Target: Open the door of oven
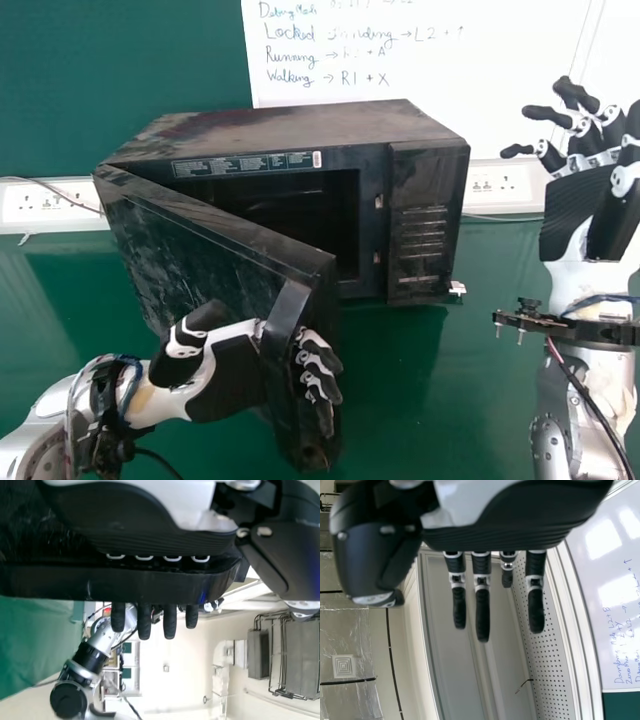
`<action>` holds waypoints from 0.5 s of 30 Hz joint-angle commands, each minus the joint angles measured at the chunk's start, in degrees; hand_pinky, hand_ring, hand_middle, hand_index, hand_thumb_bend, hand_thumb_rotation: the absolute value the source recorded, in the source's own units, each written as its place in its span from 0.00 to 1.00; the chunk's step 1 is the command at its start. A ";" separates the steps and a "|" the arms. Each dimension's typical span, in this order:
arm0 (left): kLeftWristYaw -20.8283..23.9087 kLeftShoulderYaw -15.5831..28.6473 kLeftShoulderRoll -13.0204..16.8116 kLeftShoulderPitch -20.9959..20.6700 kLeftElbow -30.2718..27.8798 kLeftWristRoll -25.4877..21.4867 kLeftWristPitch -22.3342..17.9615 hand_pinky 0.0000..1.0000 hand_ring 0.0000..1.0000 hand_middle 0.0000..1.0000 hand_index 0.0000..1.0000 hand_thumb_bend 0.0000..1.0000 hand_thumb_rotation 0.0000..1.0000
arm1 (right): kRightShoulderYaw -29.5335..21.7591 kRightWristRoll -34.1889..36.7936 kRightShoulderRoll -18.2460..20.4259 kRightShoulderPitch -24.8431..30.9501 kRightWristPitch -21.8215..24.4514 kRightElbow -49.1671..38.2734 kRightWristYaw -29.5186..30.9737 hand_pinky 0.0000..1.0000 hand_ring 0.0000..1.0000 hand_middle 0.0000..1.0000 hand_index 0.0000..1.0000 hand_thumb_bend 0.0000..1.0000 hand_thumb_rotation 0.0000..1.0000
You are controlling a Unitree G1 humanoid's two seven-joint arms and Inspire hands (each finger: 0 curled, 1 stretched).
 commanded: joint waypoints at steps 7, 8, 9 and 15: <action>-6.23 5.28 -0.94 -1.89 -1.10 -5.16 -6.22 0.33 0.44 0.52 0.68 0.68 0.44 | -0.31 0.00 -0.06 -0.66 -0.61 -0.20 -0.05 0.47 0.60 0.71 0.73 1.00 1.00; -5.04 6.42 -1.09 -1.04 -1.98 -5.64 -6.14 0.30 0.41 0.51 0.66 0.70 0.44 | -0.31 -0.05 -0.07 -0.67 -0.59 -0.19 -0.06 0.47 0.60 0.71 0.73 1.00 1.00; -4.15 7.25 -0.59 -0.26 -2.75 -6.79 -4.40 0.27 0.38 0.48 0.65 0.72 0.42 | -0.30 -0.12 -0.10 -0.70 -0.61 -0.14 -0.06 0.47 0.60 0.71 0.73 1.00 1.00; -5.36 9.90 1.19 0.14 -4.15 -8.40 -1.58 0.19 0.32 0.41 0.55 0.85 0.30 | -0.28 -0.08 -0.11 -0.77 -0.55 -0.19 -0.03 0.47 0.60 0.71 0.73 1.00 1.00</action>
